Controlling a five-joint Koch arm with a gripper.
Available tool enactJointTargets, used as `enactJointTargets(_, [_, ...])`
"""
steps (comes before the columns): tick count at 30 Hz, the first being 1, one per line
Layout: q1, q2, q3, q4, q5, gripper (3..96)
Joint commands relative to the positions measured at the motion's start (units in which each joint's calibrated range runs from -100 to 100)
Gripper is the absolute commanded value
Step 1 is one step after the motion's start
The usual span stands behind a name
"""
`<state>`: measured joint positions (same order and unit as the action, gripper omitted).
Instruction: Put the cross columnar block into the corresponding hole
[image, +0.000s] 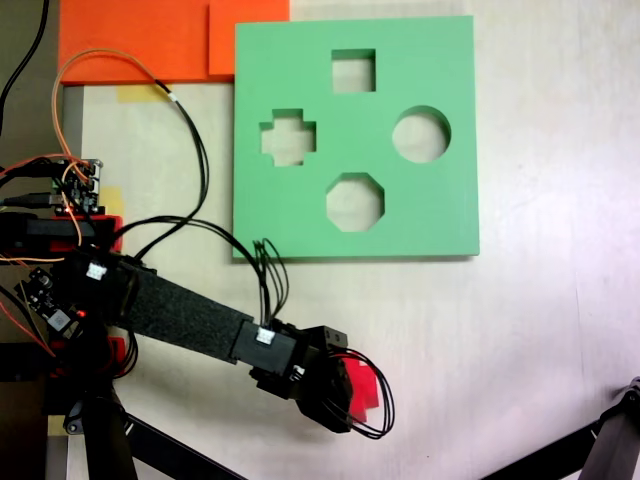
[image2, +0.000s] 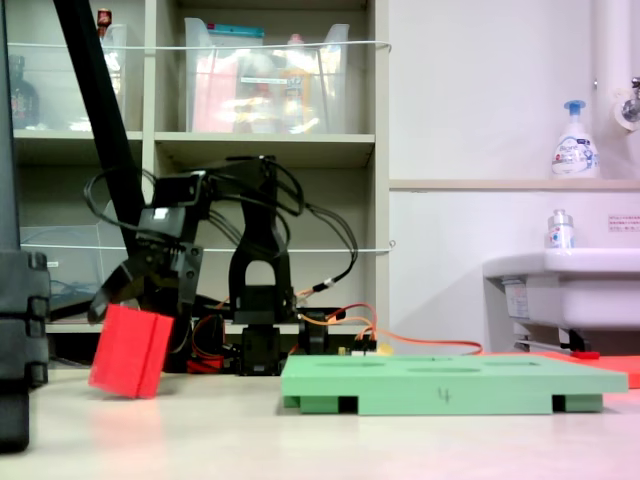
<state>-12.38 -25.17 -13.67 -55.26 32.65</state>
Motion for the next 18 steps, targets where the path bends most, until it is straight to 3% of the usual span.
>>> enactJointTargets(1, [-0.8,-0.5,-1.2,-0.1,-1.0,35.9])
enactJointTargets(7, [-2.0,-1.1,-1.5,-1.0,-1.0,26.4])
enactJointTargets(18, [-2.3,-2.3,-1.5,-1.2,-1.0,26.2])
